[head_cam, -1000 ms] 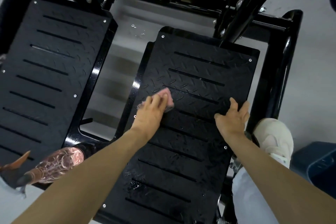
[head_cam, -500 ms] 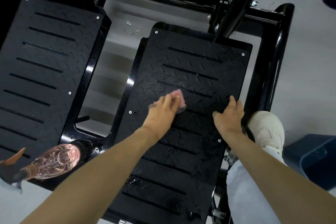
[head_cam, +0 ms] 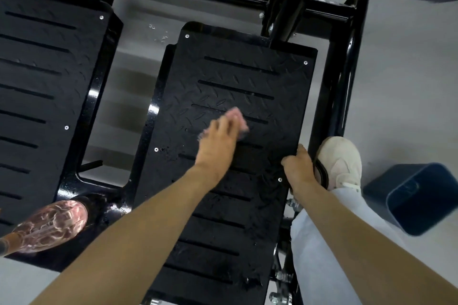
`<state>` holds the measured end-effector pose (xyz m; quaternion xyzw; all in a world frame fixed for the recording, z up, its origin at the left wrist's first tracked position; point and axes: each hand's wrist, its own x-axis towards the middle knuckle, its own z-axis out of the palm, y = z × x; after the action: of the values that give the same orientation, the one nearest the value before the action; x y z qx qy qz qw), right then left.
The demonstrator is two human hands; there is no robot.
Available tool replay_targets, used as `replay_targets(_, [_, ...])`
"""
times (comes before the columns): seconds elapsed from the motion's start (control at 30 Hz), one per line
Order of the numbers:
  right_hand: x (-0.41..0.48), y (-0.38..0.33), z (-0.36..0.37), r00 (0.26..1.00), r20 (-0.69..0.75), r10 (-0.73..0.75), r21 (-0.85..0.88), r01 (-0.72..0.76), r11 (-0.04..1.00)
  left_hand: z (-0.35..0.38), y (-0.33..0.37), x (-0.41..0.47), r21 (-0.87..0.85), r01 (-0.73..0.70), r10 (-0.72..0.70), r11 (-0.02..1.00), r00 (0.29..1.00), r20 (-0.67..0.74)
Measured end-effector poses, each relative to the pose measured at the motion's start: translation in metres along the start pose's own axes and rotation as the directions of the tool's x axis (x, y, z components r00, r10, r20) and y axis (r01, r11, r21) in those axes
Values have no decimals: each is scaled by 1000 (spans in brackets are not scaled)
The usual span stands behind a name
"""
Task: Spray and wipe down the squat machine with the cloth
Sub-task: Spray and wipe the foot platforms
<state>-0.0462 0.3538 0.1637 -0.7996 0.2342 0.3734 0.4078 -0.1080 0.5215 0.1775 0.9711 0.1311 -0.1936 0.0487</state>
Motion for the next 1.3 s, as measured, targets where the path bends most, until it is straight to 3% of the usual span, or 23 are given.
replay_targets(0.03, [1, -1, -2, 1000, -11, 2, 28, -2, 1000, 0, 12, -6, 46, -166, 164, 985, 986, 39])
replay_targets(0.1, [2, -1, -6, 1000, -28, 0, 44, 2, 999, 3, 22, -10, 145, -469, 453, 871, 882, 127])
replay_targets(0.17, [4, 1, -10, 1000, 7, 5, 64, -6, 998, -1, 16, -2, 247, -619, 591, 746, 786, 182])
replay_targets(0.23, [5, 4, -13, 998, 56, 30, 73, -34, 997, -6, 6, 11, 316, -572, 552, 757, 818, 158])
replay_targets(0.33, [6, 3, -17, 994, 100, 47, 80, -56, 995, -12, 11, 28, 221, -262, 256, 939, 965, 58])
replay_targets(0.4, [9, 2, -19, 993, 104, 54, 78, -62, 995, -13, 32, 30, 146, -108, 102, 983, 994, 45])
replay_targets(0.47, [8, 1, -22, 991, 123, 48, 54, -55, 997, -8, 52, 24, 121, -145, 139, 982, 989, 55])
replay_targets(0.5, [9, 0, -29, 992, 117, 49, 57, -56, 997, -7, 66, 23, 130, -260, 252, 957, 965, 71])
replay_targets(0.57, [8, -1, -25, 990, 137, 36, 73, -47, 996, -7, 65, 17, 184, -543, 524, 819, 840, 145])
replay_targets(0.63, [9, -1, -28, 989, 146, 19, 93, -33, 995, -15, 62, 30, 281, -694, 664, 663, 718, 209])
replay_targets(0.7, [8, 0, -30, 984, 176, 24, 113, -44, 993, -25, 60, 50, 326, -647, 620, 689, 759, 198])
replay_targets(0.77, [7, 0, -32, 980, 195, 35, 138, -63, 988, -37, 67, 70, 261, -473, 455, 841, 881, 130])
replay_targets(0.83, [8, -2, -33, 980, 194, 35, 125, -61, 990, -43, 79, 83, 123, -302, 292, 945, 952, 90])
replay_targets(0.9, [8, -4, -31, 980, 196, 32, 109, -54, 993, -39, 86, 86, 31, -224, 220, 974, 971, 89])
replay_targets(0.97, [4, -5, -29, 981, 187, 42, 129, -67, 989, -34, 85, 76, 22, -263, 260, 965, 962, 81])
replay_targets(1.1, [-7, -5, -27, 994, 113, 13, 130, -28, 991, -12, 71, 24, 161, -552, 531, 818, 833, 159])
replay_targets(1.23, [-20, -11, -27, 994, 92, -61, 70, 55, 996, -6, 45, -1, 284, -850, 769, 443, 523, 368])
replay_targets(1.27, [-26, -12, -28, 990, 104, -91, 20, 89, 996, -10, 38, 7, 271, -874, 781, 404, 484, 394])
replay_targets(1.3, [-31, -12, -29, 986, 115, -121, 0, 122, 993, -16, 32, 14, 249, -871, 770, 424, 492, 407])
